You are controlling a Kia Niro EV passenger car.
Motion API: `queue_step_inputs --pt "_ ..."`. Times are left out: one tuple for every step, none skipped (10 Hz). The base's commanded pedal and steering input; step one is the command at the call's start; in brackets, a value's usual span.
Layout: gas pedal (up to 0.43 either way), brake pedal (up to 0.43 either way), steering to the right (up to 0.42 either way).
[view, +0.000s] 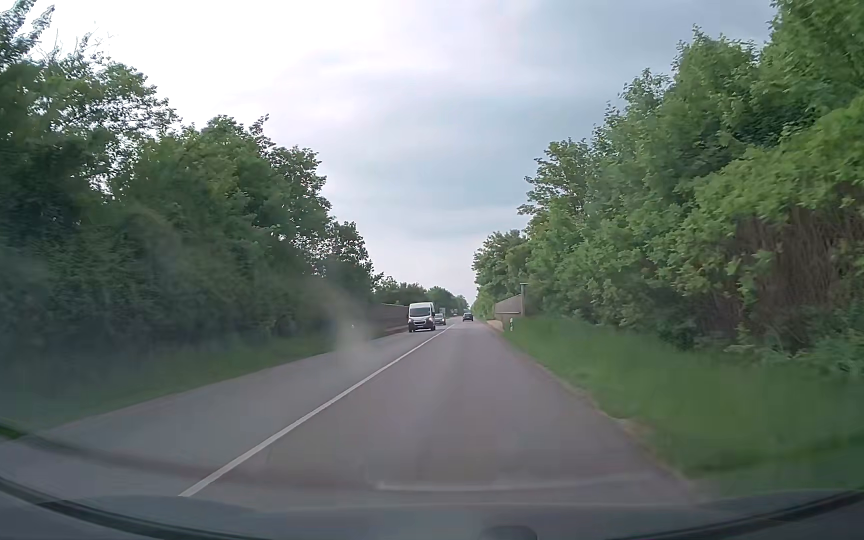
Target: Follow the waypoints while adhering to traffic rules and regulations
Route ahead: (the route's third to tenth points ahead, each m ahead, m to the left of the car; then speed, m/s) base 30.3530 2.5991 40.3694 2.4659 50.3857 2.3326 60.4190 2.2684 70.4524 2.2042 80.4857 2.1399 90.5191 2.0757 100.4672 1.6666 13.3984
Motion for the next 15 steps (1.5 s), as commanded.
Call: queue_step_inputs --pt "0.150 0.000 0.003" --pt "0.150 0.000 0.003" --pt "0.150 0.000 0.003" --pt "0.138 0.000 0.002" --pt "0.138 0.000 0.002" --pt "0.138 0.000 0.001" --pt "0.138 0.000 0.001" --pt "0.138 0.000 0.001" --pt "0.138 0.000 0.001" --pt "0.138 0.000 0.001" --pt "0.138 0.000 0.001" --pt "0.138 0.000 0.001" --pt "0.138 0.000 0.001" --pt "0.138 0.000 0.000" --pt "0.130 0.000 -0.001"
